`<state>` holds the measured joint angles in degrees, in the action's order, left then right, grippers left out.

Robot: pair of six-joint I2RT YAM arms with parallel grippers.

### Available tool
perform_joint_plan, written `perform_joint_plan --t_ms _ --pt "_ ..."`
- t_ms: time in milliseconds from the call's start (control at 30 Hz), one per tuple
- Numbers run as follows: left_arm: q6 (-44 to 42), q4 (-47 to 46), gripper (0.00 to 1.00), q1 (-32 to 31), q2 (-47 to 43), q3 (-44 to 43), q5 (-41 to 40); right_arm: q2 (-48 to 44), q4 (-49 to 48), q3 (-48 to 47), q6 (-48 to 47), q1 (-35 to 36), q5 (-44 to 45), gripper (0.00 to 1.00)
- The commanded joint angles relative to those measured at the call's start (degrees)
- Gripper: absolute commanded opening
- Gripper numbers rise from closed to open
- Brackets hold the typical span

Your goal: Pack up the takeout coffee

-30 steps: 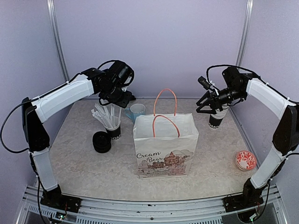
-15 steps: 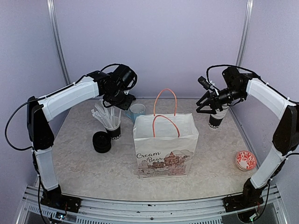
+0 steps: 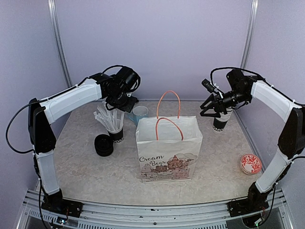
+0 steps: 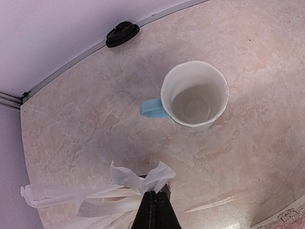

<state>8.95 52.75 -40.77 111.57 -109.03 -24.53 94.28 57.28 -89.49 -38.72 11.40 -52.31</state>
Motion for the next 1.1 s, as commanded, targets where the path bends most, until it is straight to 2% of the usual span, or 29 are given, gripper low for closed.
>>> perform_joint_plan --t_ms 0,200,433,567,633,667,933,1067 --pt "0.56 1.4 0.0 0.26 -2.92 -1.3 -1.92 -1.07 0.12 0.24 -0.27 -0.68 -1.0 0.68" --pt "0.55 5.65 0.0 -0.81 -8.08 -5.03 -0.99 -0.99 0.18 -0.04 -0.14 -0.68 -0.86 0.68" --pt "1.86 9.27 0.0 -6.38 -15.56 -12.08 -1.03 -0.35 0.85 -1.44 -0.05 -0.68 -0.9 0.68" --pt "2.18 7.13 0.01 -7.45 -19.31 -9.92 -0.49 0.32 1.53 -2.44 0.02 -0.68 -1.2 0.68" --pt "1.88 4.92 0.27 -6.96 -20.39 -6.09 -0.66 0.53 1.76 -2.84 -0.05 -0.68 -1.42 0.68" --pt "1.93 4.68 0.32 -6.72 -20.22 -4.97 -0.53 0.68 1.9 -2.99 -0.07 -0.68 -1.58 0.68" --pt "1.59 3.51 0.41 -3.59 -11.01 -4.06 2.47 -0.76 1.57 -1.87 0.04 -0.68 -1.4 0.68" --pt "0.54 1.61 0.43 -2.19 -7.86 -4.15 3.27 -1.57 0.98 -0.93 0.13 -0.68 -1.05 0.68"
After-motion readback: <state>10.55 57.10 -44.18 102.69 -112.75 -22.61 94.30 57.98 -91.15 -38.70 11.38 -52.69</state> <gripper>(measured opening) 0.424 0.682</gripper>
